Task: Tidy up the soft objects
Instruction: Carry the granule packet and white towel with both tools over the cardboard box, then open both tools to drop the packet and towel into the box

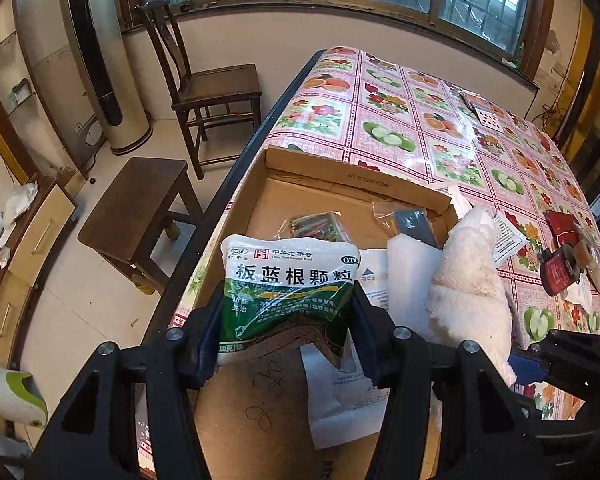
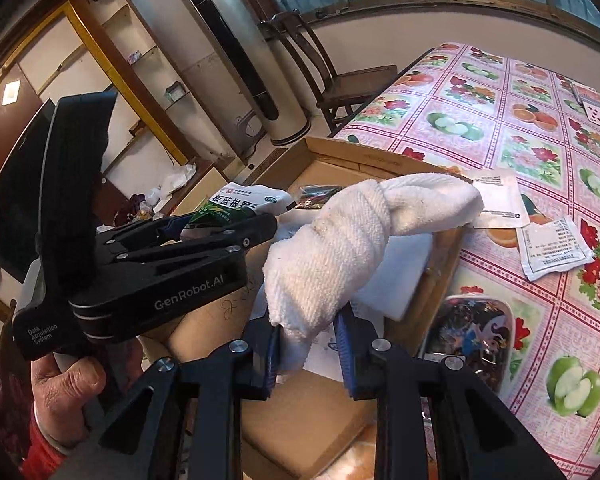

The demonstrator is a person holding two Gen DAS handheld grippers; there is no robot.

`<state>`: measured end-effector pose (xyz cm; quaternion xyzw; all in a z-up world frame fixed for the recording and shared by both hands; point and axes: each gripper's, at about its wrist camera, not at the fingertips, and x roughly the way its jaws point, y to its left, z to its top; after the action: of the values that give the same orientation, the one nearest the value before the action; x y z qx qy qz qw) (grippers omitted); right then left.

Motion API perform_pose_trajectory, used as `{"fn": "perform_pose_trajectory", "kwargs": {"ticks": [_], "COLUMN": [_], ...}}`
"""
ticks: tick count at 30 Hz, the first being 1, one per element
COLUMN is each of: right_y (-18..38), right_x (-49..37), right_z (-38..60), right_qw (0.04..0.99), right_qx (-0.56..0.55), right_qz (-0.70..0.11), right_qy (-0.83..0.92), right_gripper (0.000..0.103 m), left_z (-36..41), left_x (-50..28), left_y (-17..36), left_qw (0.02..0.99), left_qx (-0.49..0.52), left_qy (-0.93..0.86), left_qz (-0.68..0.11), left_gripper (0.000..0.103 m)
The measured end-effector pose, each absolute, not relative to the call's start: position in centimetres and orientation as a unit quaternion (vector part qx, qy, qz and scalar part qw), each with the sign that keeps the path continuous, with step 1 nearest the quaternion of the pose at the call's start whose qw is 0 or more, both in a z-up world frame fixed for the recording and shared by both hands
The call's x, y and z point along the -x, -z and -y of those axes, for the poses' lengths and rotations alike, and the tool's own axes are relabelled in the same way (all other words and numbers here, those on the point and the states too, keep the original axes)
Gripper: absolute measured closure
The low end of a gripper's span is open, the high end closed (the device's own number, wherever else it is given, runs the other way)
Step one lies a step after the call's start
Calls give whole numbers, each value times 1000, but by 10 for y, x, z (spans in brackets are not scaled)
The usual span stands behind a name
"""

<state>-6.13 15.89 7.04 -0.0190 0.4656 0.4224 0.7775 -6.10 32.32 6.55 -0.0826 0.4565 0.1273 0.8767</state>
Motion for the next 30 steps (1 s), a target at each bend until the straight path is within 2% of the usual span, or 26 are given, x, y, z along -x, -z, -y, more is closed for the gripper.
{"fn": "perform_pose_trajectory", "kwargs": {"ticks": [12, 16, 24, 30], "right_y": [-43, -36, -25, -26], "right_x": [66, 69, 75, 76], "right_z": [-194, -198, -204, -197], "right_qw": [757, 756, 750, 752], "right_qx": [59, 70, 86, 89], "right_qz": [-489, -491, -498, -498], "right_qy": [-429, -427, -427, -423], "right_gripper": [78, 77, 74, 55], "left_z": [-332, -329, -324, -323], "left_x": [62, 62, 65, 70], "left_y": [-52, -47, -48, -51], "left_qw": [873, 873, 873, 875], "left_qx": [74, 66, 63, 60], "left_qy": [-138, -140, -141, -147], "left_qz": [-462, -462, -463, -457], "left_gripper": [48, 43, 27, 24]}}
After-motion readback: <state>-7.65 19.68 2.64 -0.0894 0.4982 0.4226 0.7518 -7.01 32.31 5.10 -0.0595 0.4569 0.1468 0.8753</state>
